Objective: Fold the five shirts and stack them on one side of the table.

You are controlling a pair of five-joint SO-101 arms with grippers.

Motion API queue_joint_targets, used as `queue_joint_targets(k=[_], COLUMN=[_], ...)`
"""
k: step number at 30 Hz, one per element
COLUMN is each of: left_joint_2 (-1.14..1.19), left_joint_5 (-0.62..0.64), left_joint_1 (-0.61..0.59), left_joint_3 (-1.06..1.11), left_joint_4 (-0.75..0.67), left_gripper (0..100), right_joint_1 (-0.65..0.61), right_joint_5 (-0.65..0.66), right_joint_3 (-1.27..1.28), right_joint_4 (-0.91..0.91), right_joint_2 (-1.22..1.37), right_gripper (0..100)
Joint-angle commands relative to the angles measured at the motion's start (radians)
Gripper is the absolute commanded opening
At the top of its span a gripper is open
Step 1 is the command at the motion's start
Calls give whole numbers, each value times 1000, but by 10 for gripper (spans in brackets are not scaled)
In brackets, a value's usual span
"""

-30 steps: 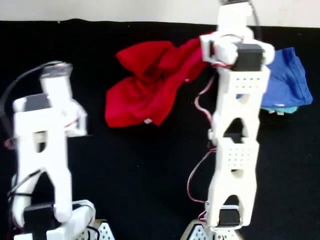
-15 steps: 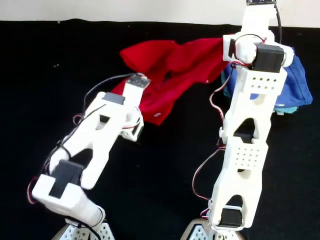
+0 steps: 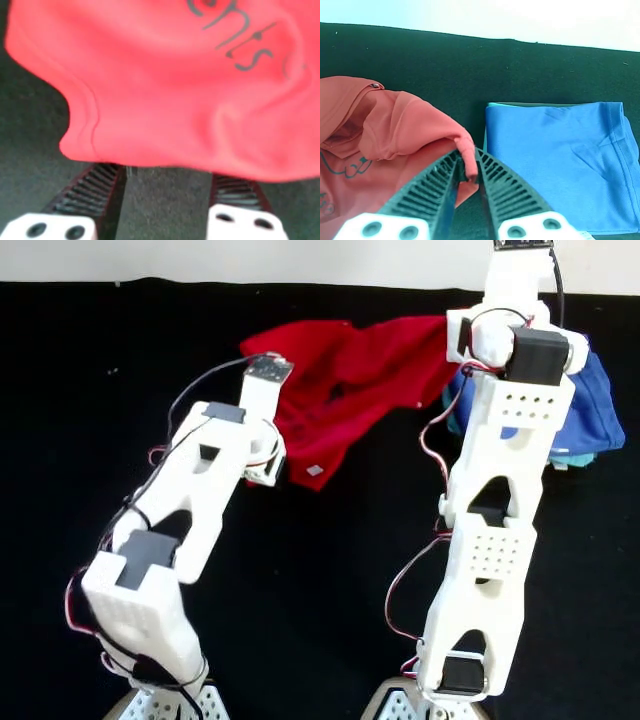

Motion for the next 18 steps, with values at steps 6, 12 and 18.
queue_joint_targets(k=[6,12,18], left_joint_2=[162,199,197], left_joint_5=[2,3,6], left_joint_1=[-58,-68,-74], left_joint_3=[-205,-338,-585], left_joint_4=[-9,107,359], left_gripper=[235,43,9], right_joint_1=[13,10,2], right_joint_5=[8,8,-100], right_joint_3=[-108,-108,-108], right_joint_4=[10,10,10], right_joint_2=[-15,-13,-19], right_gripper=[5,5,5])
